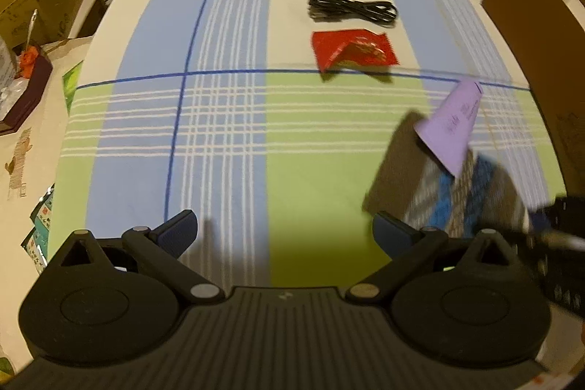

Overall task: Organize objects
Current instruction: 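Grasp the striped knitted sock with left tool and lift it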

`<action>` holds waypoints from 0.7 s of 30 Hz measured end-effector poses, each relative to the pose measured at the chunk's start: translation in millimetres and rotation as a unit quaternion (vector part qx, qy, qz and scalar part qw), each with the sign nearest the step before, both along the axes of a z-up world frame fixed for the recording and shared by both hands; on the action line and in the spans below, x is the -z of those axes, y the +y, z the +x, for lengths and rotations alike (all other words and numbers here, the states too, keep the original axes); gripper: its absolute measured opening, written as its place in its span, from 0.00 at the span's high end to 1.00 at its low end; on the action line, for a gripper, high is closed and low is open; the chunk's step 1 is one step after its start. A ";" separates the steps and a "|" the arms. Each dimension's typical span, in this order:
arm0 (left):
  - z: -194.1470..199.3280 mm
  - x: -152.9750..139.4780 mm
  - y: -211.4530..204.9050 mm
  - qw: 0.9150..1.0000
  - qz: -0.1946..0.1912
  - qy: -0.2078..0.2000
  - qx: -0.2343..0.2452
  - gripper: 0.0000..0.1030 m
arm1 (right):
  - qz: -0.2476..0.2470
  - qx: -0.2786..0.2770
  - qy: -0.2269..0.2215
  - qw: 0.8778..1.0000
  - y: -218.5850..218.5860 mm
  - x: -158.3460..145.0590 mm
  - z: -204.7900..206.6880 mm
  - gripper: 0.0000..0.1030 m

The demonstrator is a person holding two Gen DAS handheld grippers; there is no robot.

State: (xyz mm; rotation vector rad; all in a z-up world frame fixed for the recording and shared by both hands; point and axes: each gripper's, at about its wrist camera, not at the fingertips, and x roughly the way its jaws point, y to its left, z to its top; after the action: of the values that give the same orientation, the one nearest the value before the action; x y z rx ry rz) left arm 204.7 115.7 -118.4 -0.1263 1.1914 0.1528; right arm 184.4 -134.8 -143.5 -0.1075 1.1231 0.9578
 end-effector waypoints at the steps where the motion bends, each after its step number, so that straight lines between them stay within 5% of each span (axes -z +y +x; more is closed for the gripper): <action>1: -2.3 -0.6 -2.1 1.000 -0.004 0.001 0.003 0.02 | -0.003 0.014 0.001 1.000 -7.0 -0.9 -3.8 0.48; 3: -7.4 -2.4 -8.6 1.000 -0.017 0.004 0.014 0.02 | -0.006 0.047 -0.005 0.999 -20.1 -3.5 -7.1 0.38; 14: -22.1 4.8 -73.0 0.994 -0.080 0.022 0.068 0.02 | -0.034 0.126 -0.007 0.991 -73.1 -6.7 -14.9 0.26; 21: 4.9 16.9 -84.4 0.990 -0.139 0.028 0.001 0.01 | -0.042 0.159 -0.012 0.986 -99.4 -8.4 -13.8 0.23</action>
State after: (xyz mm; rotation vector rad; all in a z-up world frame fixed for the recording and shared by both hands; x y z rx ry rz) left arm 209.7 31.4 -135.3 -0.3682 1.2636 -0.0126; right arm 170.6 -234.3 -135.1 -0.0072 1.1183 0.6231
